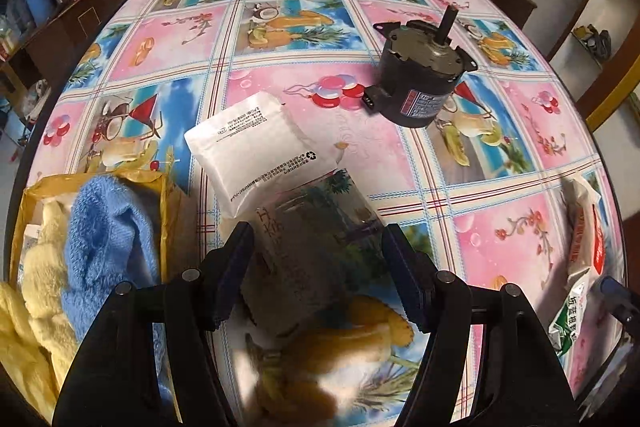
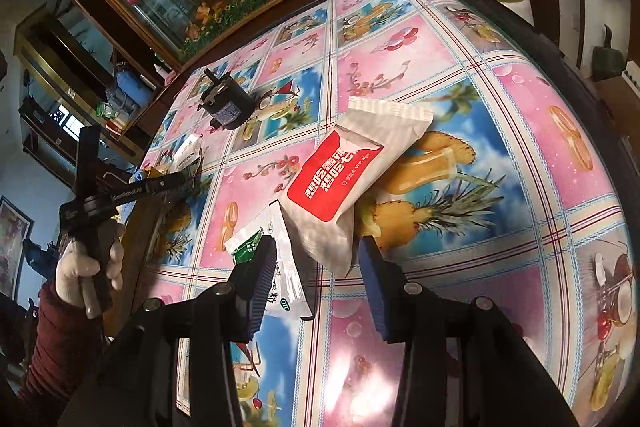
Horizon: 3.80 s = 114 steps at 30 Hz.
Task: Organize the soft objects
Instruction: 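Grasp the clear snack packet with the left gripper while the right grasps the green sachet, then lift the clear snack packet and green sachet and carry them toward the tray, then lower the snack packet and green sachet into the tray and release both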
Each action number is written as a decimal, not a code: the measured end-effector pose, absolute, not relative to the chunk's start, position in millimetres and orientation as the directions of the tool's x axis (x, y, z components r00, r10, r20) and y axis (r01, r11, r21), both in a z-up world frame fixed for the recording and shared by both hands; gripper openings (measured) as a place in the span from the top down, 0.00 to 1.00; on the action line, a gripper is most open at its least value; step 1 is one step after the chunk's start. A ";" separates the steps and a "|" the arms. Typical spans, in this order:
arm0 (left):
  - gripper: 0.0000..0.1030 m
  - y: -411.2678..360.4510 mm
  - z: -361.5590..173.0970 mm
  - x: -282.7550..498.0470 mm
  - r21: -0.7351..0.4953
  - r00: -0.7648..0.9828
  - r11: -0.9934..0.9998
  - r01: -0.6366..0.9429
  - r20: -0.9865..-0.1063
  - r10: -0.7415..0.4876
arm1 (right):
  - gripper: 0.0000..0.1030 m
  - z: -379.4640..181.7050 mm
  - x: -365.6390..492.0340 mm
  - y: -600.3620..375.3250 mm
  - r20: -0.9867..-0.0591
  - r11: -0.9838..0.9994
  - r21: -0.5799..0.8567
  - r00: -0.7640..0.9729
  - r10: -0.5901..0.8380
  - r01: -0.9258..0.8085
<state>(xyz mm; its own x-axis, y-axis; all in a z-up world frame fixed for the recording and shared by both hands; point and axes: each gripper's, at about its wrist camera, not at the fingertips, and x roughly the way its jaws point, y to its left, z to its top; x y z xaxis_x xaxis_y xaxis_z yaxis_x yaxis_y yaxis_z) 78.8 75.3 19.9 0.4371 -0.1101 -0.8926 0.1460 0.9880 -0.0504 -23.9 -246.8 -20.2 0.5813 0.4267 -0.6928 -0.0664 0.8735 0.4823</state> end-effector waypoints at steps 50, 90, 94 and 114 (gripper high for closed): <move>0.23 -47.7 4.4 -32.9 0.003 0.406 0.779 0.627 -0.855 -0.324 | 0.60 -32.4 -15.2 -172.6 -0.740 0.915 0.326 0.538 0.403 -0.238; 0.36 258.0 82.6 -154.2 -0.319 0.766 0.947 -0.024 -0.615 -0.188 | 0.67 29.4 -28.3 -15.0 -0.659 0.755 0.388 0.414 0.628 -0.529; 0.36 274.8 74.7 -149.0 -0.330 0.762 0.943 -0.047 -0.622 -0.180 | 0.66 39.8 -17.7 20.1 -0.652 0.734 0.362 0.406 0.640 -0.575; 0.23 280.4 47.9 -135.9 -0.182 0.761 0.978 -0.107 -0.648 -0.037 | 0.65 12.5 103.2 162.9 -0.775 0.760 0.315 0.308 0.552 -0.568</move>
